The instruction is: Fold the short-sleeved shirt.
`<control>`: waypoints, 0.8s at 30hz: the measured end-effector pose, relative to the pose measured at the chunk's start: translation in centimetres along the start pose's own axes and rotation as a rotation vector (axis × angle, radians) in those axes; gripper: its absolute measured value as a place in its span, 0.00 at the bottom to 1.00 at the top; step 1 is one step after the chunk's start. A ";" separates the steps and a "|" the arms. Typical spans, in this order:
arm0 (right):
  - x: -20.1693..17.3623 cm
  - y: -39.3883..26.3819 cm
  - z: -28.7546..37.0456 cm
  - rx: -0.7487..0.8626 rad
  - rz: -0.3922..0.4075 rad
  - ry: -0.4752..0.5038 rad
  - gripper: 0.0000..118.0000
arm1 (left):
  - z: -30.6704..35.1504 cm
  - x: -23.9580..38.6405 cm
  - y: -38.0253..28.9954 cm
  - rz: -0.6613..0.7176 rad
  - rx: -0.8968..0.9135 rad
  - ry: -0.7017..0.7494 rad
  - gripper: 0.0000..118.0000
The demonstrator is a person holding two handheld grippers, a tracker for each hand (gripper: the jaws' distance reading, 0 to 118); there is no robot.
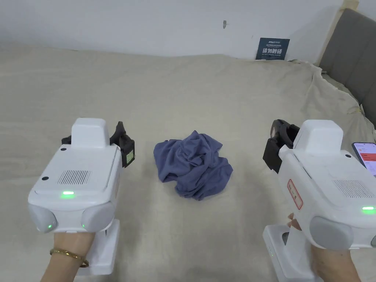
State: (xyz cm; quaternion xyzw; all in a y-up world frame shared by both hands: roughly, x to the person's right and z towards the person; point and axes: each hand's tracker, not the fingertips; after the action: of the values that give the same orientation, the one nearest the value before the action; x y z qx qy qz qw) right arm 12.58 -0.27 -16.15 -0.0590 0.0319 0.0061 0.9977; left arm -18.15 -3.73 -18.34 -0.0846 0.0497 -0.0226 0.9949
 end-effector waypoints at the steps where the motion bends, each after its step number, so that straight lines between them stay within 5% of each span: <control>1: 0.0 -0.2 0.0 -0.004 0.003 0.001 0.00 | 0.1 0.0 -0.2 -0.005 -0.001 -0.001 0.27; 3: -0.1 -0.6 0.1 -0.016 0.002 0.001 0.00 | 0.4 0.1 -0.5 -0.015 0.000 0.009 0.08; 5: -0.1 -1.1 0.2 -0.024 -0.004 0.002 0.00 | 0.6 -0.1 -0.6 -0.003 0.000 -0.009 0.00; 21: -0.4 -1.4 -0.3 -0.098 0.004 0.004 0.00 | 1.2 -0.1 -1.3 0.019 -0.026 -0.018 0.00; 23: -0.3 -1.1 -1.1 -0.134 0.001 0.000 0.09 | 1.0 -0.3 -1.2 0.027 -0.032 -0.018 0.00; 24: -0.2 -0.9 -1.7 -0.163 -0.004 0.010 0.24 | 1.0 -0.3 -1.3 0.027 -0.034 -0.019 0.00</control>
State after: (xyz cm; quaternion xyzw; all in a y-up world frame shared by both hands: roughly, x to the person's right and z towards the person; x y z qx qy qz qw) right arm 12.31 -1.37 -17.67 -0.1403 0.0363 0.0062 0.9894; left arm -18.38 -4.82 -17.15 -0.1009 0.0417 -0.0073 0.9940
